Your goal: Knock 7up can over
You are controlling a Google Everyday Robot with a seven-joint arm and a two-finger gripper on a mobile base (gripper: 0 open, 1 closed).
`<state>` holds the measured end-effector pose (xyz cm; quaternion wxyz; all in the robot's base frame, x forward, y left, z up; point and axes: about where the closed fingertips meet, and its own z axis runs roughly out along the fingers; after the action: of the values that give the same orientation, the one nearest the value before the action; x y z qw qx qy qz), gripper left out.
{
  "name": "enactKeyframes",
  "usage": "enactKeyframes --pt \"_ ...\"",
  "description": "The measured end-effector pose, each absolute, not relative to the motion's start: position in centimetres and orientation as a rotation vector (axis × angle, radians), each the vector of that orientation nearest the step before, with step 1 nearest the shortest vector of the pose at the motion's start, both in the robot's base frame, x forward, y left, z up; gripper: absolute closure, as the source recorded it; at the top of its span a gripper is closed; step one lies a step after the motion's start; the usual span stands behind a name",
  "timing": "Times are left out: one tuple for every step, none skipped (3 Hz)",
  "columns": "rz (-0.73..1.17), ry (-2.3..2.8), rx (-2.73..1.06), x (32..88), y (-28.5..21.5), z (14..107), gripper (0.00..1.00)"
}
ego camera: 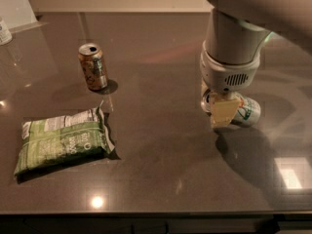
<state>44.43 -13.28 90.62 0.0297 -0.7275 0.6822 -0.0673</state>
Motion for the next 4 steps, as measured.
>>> enactKeyframes --pt "-0.257 2.079 -2.311 45.3 -14.1 89.9 1.0" --pt "-0.279 2.038 -2.379 45.7 -14.6 89.2 1.0" --pt "-0.277 1.961 -2.466 45.5 -14.9 87.7 0.76" --pt "-0.267 1.925 -2.499 45.4 -15.1 86.8 0.54"
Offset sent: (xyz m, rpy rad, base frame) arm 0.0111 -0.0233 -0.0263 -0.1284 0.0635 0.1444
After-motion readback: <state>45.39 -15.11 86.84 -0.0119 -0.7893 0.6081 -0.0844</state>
